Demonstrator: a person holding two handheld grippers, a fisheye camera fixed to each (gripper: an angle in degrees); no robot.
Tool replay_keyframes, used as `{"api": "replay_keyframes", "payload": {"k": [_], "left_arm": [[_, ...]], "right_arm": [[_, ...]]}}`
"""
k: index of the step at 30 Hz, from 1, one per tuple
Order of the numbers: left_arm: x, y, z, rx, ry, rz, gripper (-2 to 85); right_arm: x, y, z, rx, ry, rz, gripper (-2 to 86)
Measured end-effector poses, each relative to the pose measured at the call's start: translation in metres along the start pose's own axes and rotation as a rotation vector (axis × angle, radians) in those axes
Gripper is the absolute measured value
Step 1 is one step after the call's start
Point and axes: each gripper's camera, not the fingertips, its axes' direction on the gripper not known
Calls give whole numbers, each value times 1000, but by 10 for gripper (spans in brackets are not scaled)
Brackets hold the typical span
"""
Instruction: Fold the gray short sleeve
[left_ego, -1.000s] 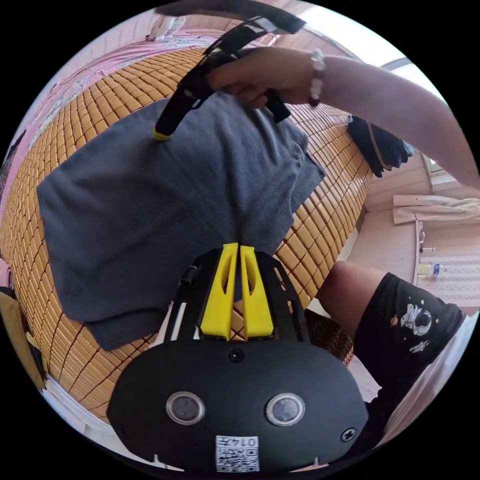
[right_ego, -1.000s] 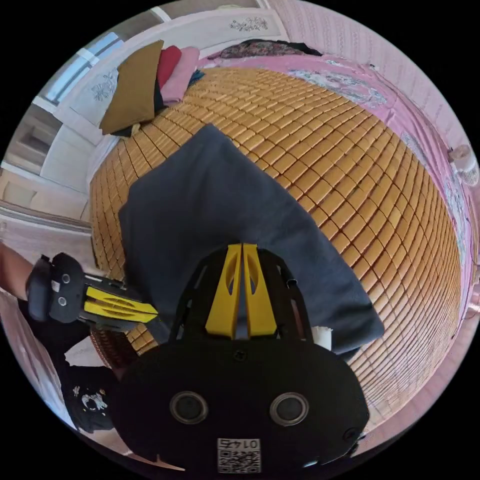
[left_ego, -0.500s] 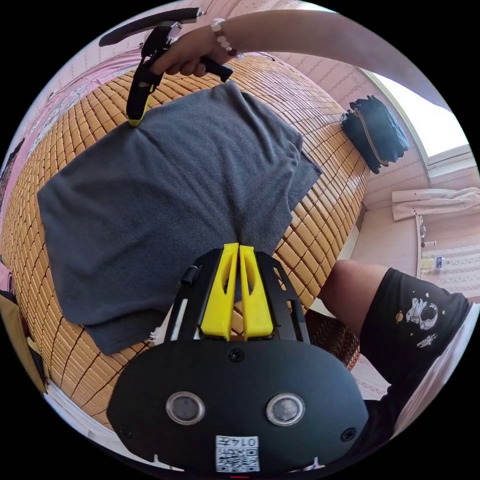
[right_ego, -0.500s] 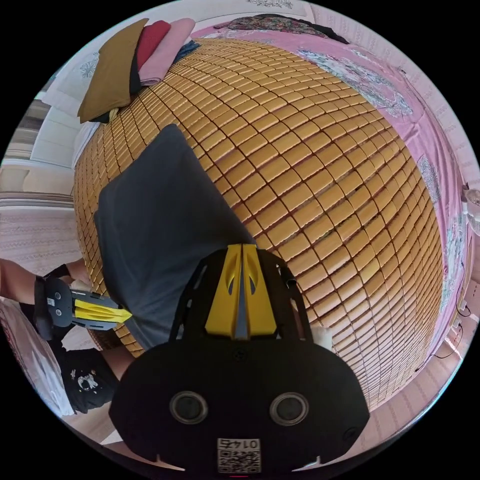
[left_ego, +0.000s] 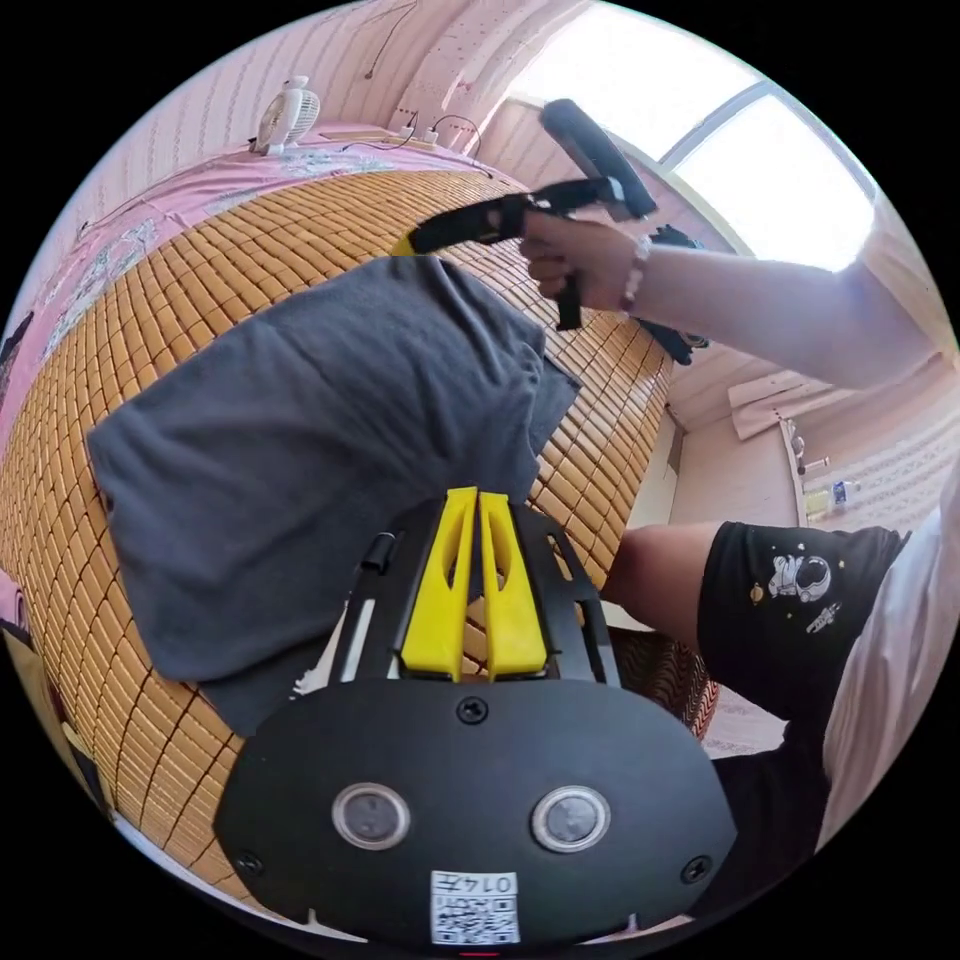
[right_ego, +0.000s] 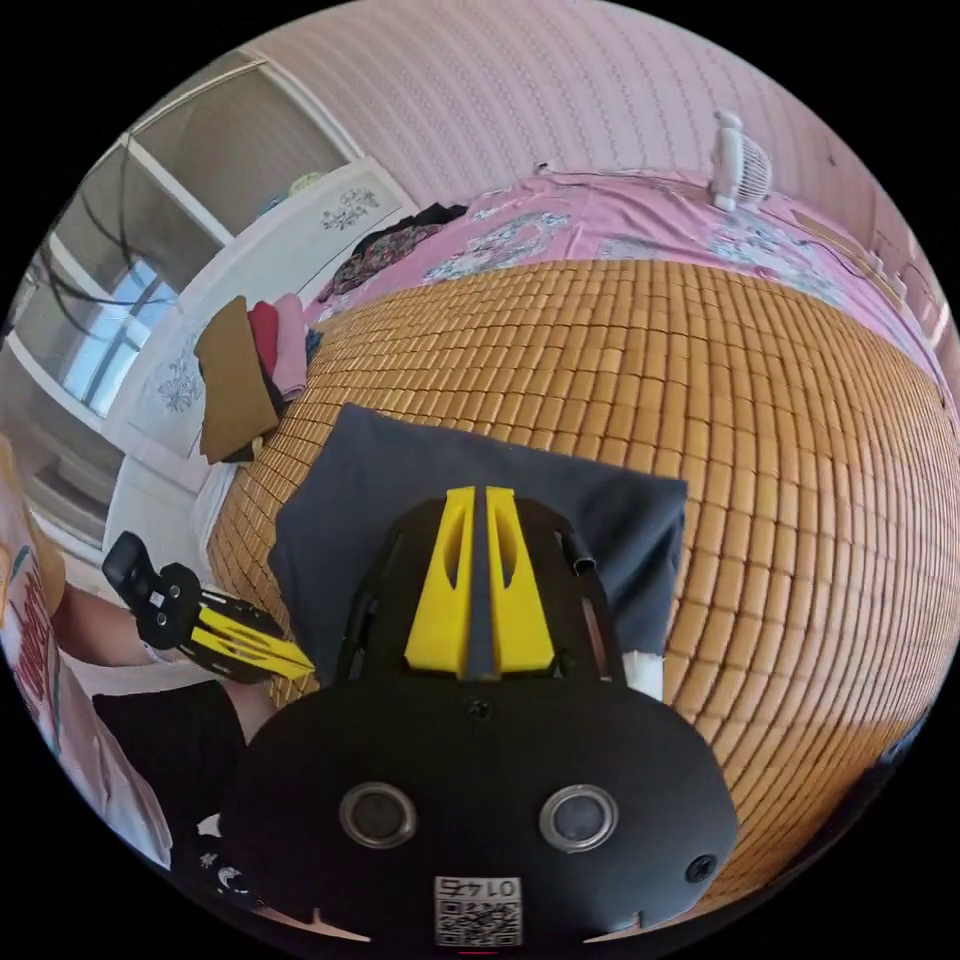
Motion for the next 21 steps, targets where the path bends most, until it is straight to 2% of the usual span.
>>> {"api": "replay_keyframes", "payload": {"k": [4,6,9,12,15,17,21], "left_arm": [[7,-7,-10,91,26,56,79],[11,-15,-6,126,44,96,107],[19,-36,12,112,78,149,130],[32,-56,30,111,106,202,134],[47,-72,44,99,121,270,139],[56,-79,51,114,69,324,150],[56,-89,60,140,21,268,155]], "right_arm": [[29,96,-46,-44,145,252,79],[37,126,-52,-94,147,329,89],[47,156,-45,-179,73,417,66],[58,170,-42,-225,98,496,29],[68,171,-57,-157,-20,536,16],[72,169,-72,-72,-113,540,12],[74,164,-88,-13,-279,511,10]]}}
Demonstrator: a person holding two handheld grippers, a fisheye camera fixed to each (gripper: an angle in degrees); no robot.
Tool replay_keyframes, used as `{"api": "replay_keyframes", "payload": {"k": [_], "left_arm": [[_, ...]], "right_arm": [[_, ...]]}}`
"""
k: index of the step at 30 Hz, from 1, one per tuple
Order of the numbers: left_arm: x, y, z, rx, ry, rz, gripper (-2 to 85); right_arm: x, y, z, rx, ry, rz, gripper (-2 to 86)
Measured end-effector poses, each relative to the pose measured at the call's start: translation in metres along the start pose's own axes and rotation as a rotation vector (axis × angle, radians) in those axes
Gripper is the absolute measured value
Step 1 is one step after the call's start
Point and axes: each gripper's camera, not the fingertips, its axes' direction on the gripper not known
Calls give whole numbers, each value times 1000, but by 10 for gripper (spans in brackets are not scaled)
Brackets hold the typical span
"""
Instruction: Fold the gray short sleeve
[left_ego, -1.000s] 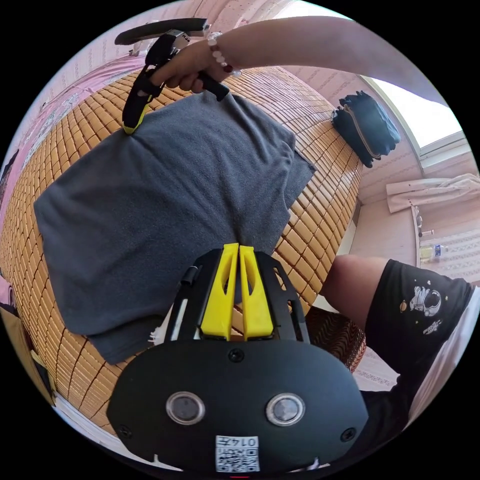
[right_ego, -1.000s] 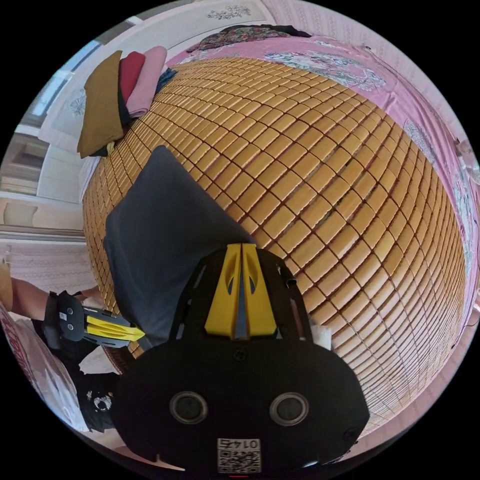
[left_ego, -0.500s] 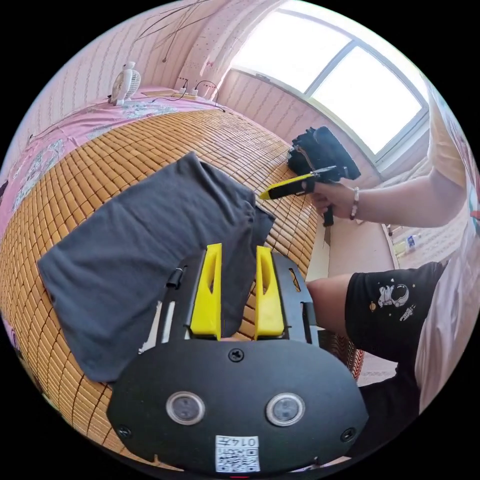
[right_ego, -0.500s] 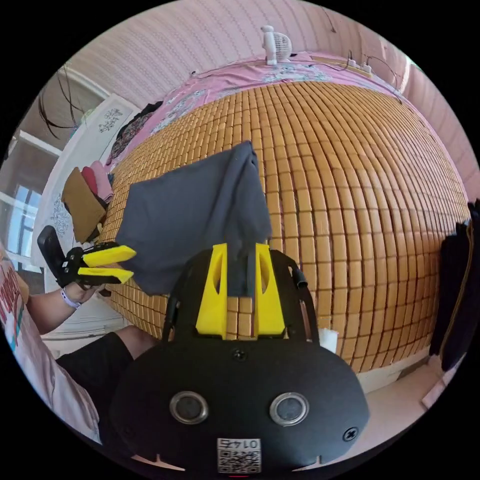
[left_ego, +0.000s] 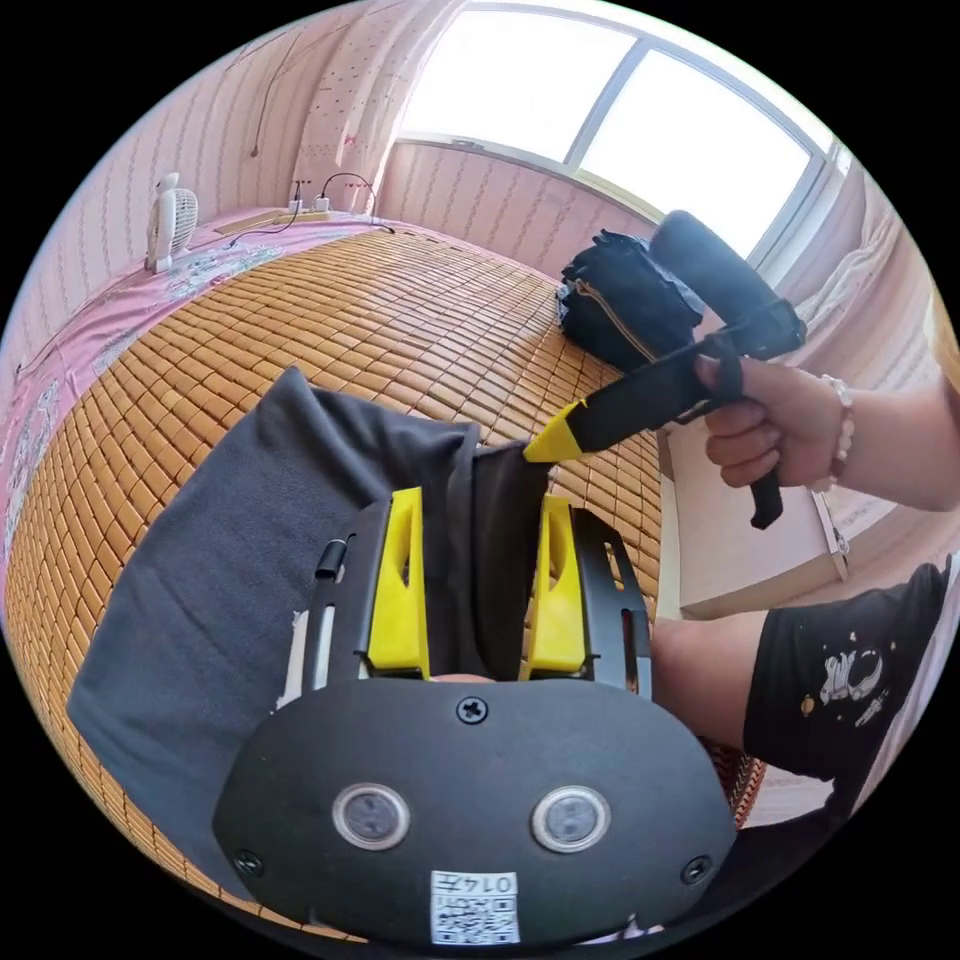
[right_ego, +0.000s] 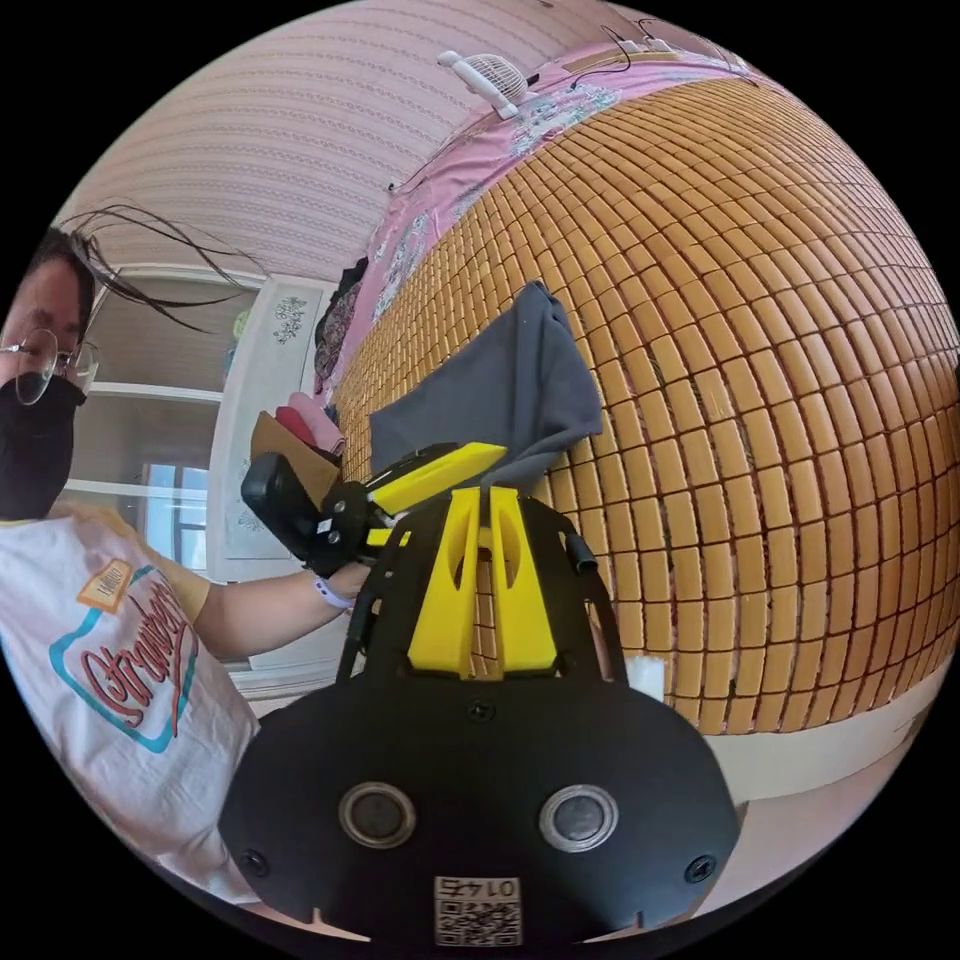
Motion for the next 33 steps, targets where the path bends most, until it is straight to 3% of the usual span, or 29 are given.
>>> {"api": "replay_keyframes", "payload": {"k": [3,5,8,14,20,30,33], "left_arm": [[-7,-9,11,-40,-14,-60,113],[-9,-13,19,-111,2,-54,39],[-8,-9,20,-133,-22,-61,4],[12,6,5,-137,33,-8,-5],[29,24,-16,-154,87,39,-5],[43,23,-63,16,202,18,-5],[43,23,-83,90,233,-20,-5]], "right_arm": [[-7,3,7,-61,-46,-68,10],[-13,7,11,-90,-16,-123,11],[-5,8,2,-46,75,-126,16],[34,-27,-3,181,153,17,97],[23,-52,44,16,292,-69,32],[3,23,-40,104,517,-12,18],[-12,28,-58,84,504,-48,20]]}}
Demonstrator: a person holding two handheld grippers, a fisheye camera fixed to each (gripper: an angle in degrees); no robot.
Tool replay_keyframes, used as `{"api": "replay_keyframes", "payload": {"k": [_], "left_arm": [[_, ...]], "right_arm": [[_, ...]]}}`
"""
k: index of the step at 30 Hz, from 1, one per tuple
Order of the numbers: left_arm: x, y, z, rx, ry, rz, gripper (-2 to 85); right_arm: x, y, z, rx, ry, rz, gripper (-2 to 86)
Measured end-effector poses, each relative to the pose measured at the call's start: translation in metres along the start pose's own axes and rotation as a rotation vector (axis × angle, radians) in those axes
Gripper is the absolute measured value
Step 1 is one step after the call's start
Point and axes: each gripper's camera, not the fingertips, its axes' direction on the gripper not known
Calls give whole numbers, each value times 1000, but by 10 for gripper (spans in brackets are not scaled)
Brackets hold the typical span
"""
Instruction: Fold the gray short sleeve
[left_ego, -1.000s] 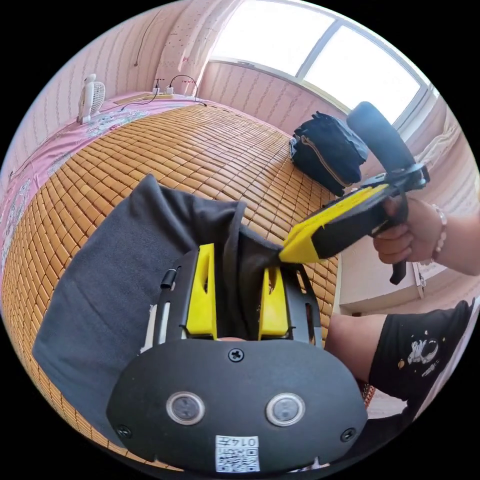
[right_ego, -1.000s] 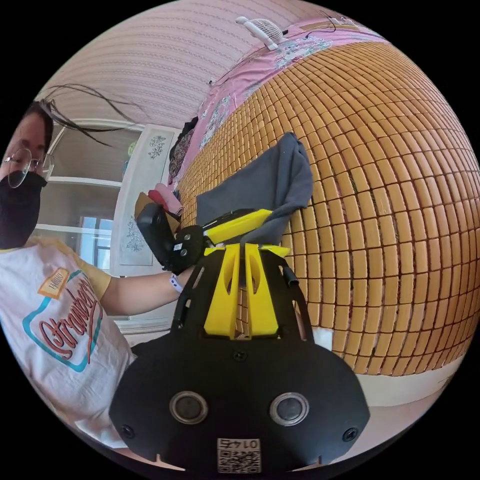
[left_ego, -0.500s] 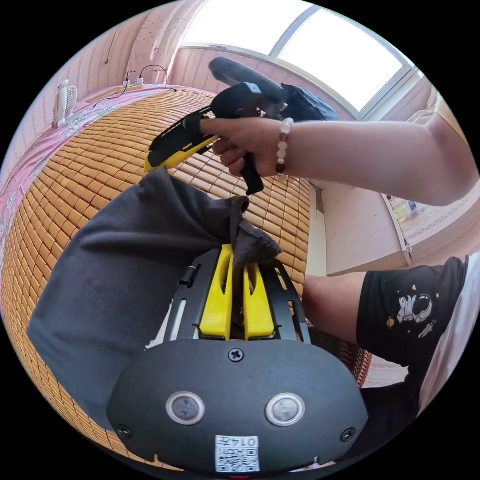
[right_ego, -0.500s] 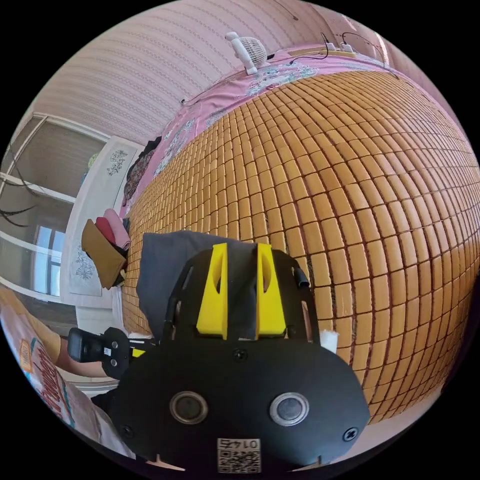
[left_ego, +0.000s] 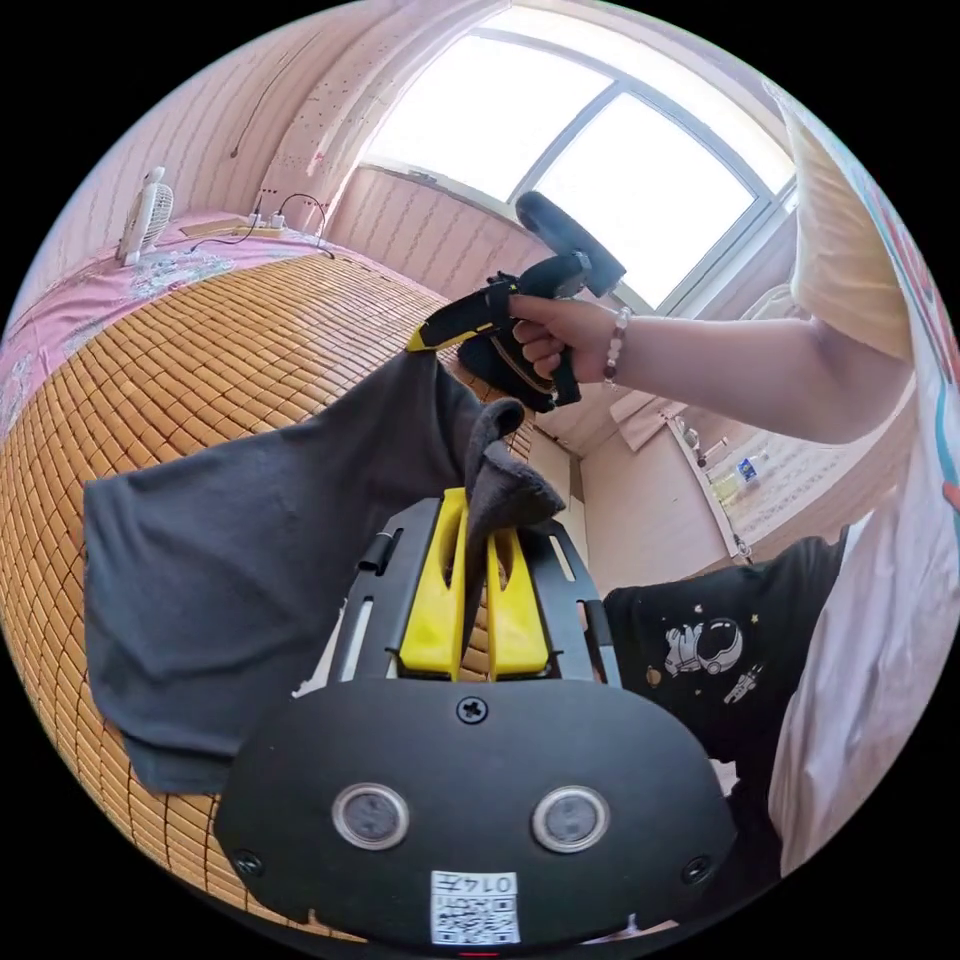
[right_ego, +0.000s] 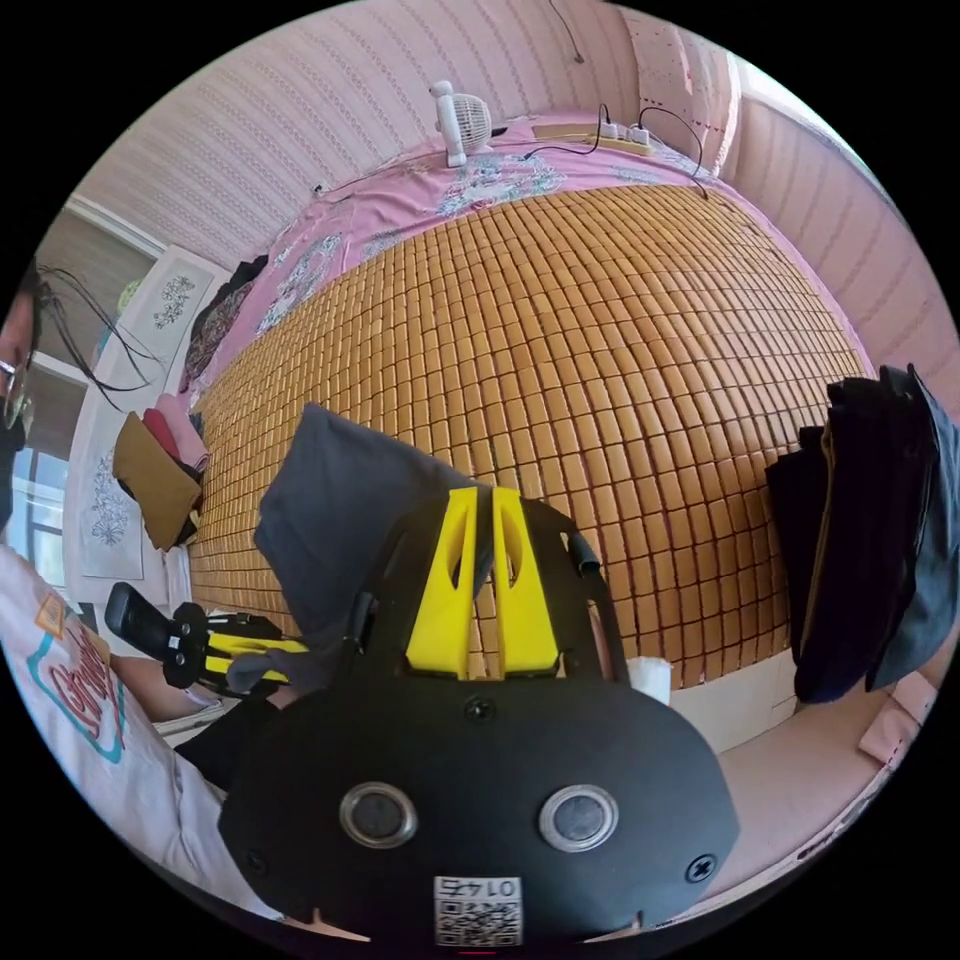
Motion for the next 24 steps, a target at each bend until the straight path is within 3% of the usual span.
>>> {"api": "replay_keyframes", "payload": {"k": [6,11,16,24], "left_arm": [[-31,21,-75,122,-121,-185,9],[-95,73,-140,176,-327,-574,96],[-137,128,-151,153,-347,-890,120],[-138,136,-154,227,-376,-986,122]], "right_arm": [[-59,-34,-8,-12,-189,-203,31],[-133,-79,46,30,-426,-331,76],[-170,-87,131,-137,-269,-372,103],[-216,-64,170,-146,28,-588,134]]}}
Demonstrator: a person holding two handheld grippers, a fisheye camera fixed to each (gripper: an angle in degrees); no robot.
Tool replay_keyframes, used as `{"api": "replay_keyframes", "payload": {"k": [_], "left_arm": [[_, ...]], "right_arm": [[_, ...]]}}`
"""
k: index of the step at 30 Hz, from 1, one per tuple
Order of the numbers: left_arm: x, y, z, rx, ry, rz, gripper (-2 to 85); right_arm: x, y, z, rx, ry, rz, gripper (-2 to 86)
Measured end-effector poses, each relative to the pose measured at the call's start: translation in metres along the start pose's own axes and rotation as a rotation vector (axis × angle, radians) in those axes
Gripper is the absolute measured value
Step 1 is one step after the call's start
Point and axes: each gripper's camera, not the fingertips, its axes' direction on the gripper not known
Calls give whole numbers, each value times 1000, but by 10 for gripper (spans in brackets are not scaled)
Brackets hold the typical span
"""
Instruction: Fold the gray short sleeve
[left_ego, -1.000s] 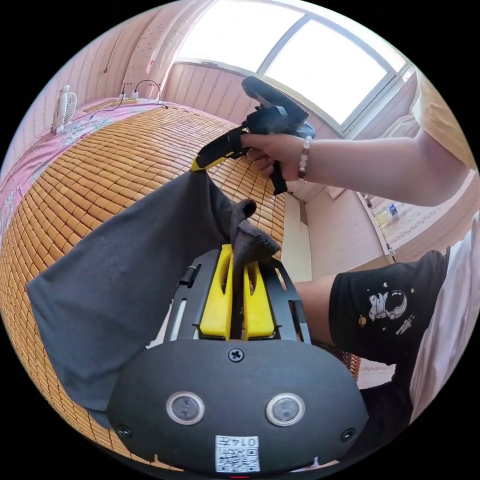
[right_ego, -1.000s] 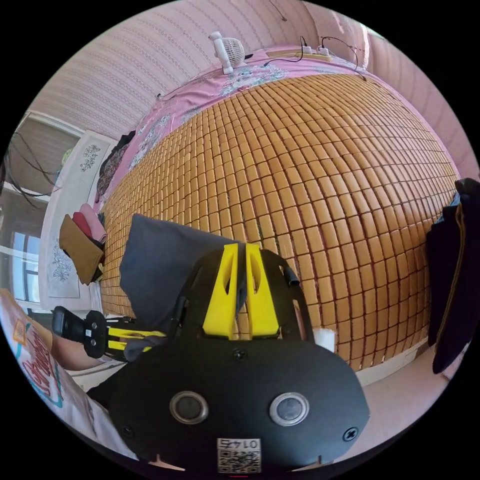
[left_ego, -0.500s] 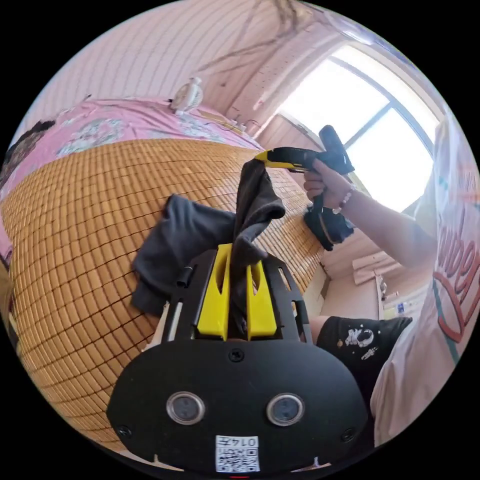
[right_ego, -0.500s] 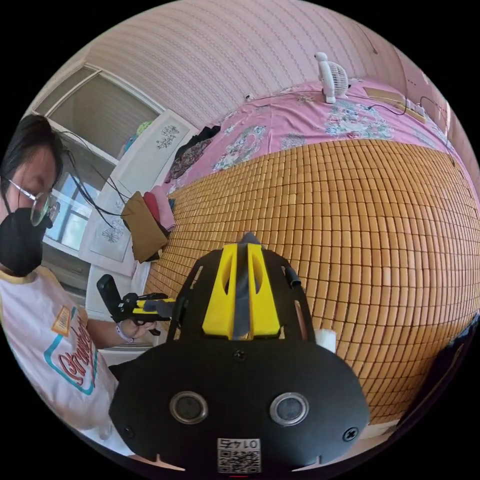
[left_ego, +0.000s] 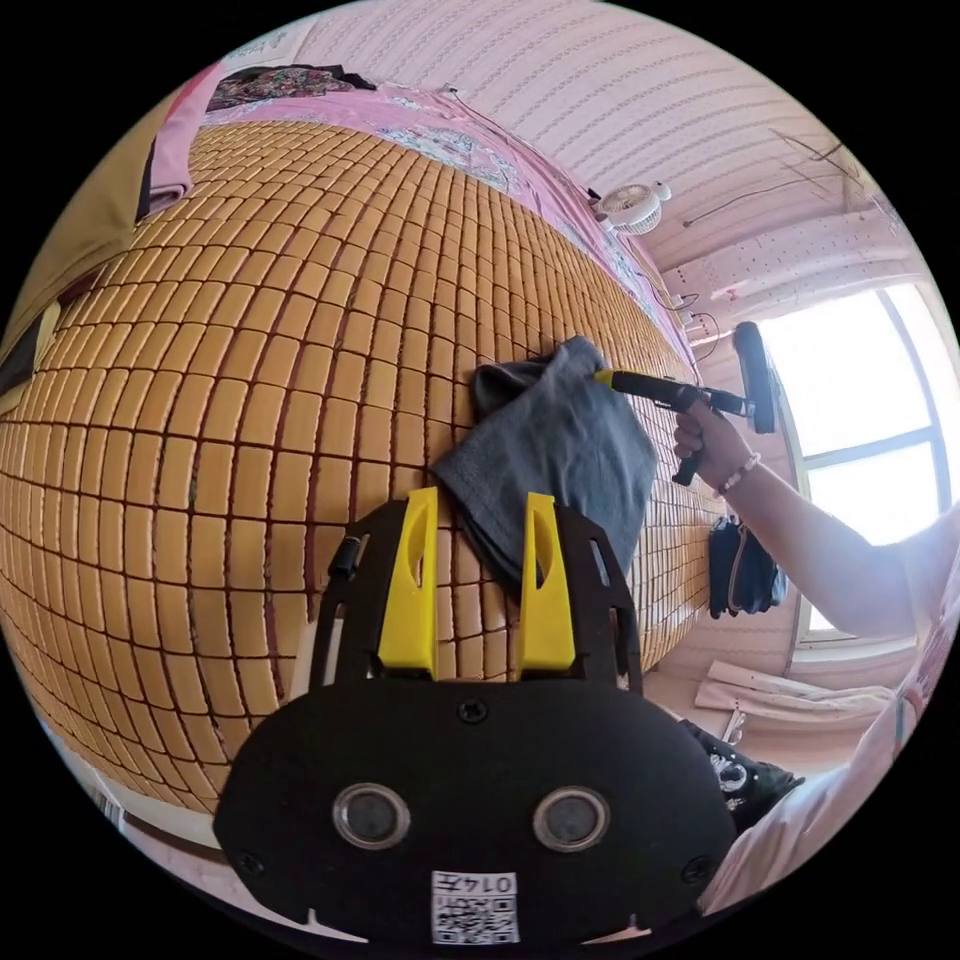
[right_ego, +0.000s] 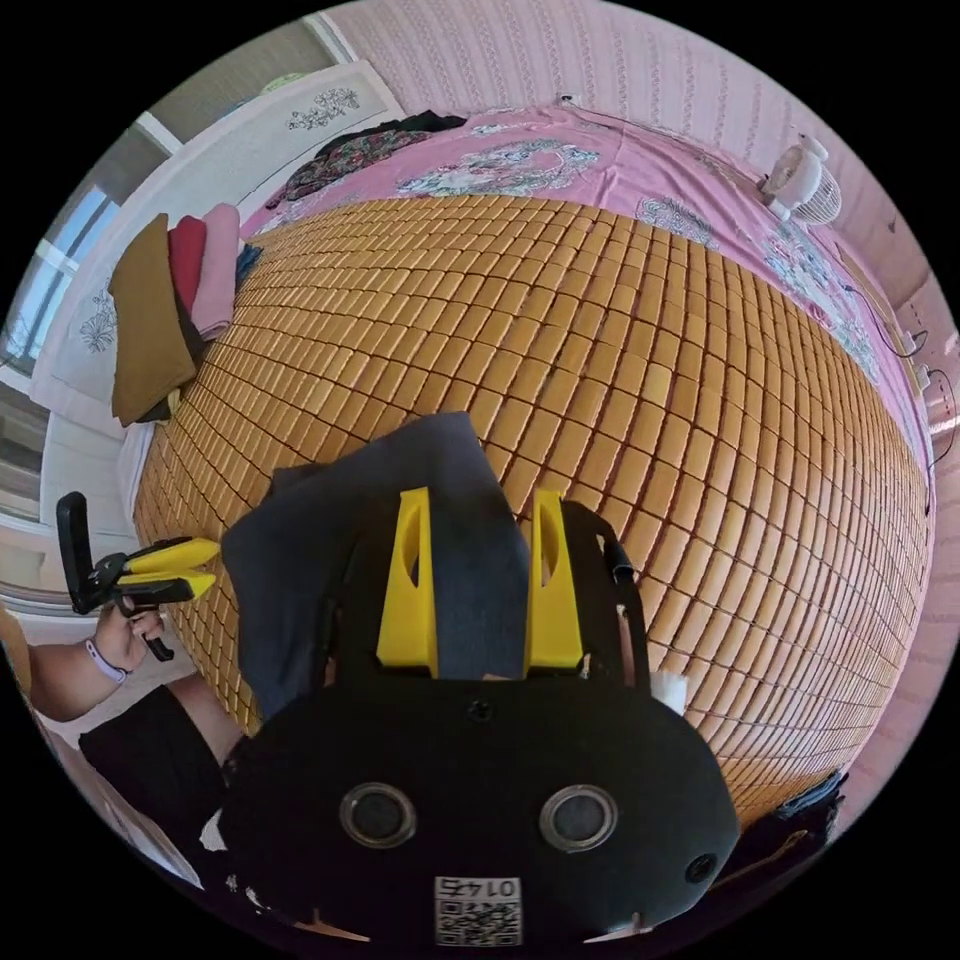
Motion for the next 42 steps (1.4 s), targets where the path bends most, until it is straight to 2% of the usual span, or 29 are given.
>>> {"api": "replay_keyframes", "payload": {"k": [2,4,8,12,16,20,24,30,34,38,42], "left_arm": [[6,-3,8,-18,-24,16,112],[12,-3,12,-33,-25,22,100],[21,-1,11,-36,-172,47,53],[16,-6,6,-81,-141,49,20],[29,-3,-14,-64,-103,192,3],[62,2,-40,-75,-60,429,-2],[94,2,-57,-106,-8,607,-4],[173,-5,-66,-141,198,903,-5],[241,-18,-51,-182,503,1035,-2],[314,-32,-9,-233,788,1040,8],[381,-39,60,-231,827,1003,32]], "right_arm": [[-14,-2,15,-63,33,-61,123],[-32,5,18,-32,31,-137,82],[-46,18,22,9,55,-131,55],[-47,35,12,51,-28,-94,39],[-45,71,-21,175,-138,-62,33],[-46,114,-54,254,-143,6,31],[-43,175,-95,352,-114,184,30],[-40,270,-172,493,4,437,30],[-41,325,-250,568,202,487,34],[-12,352,-320,487,362,543,42],[77,364,-353,399,513,741,78]]}}
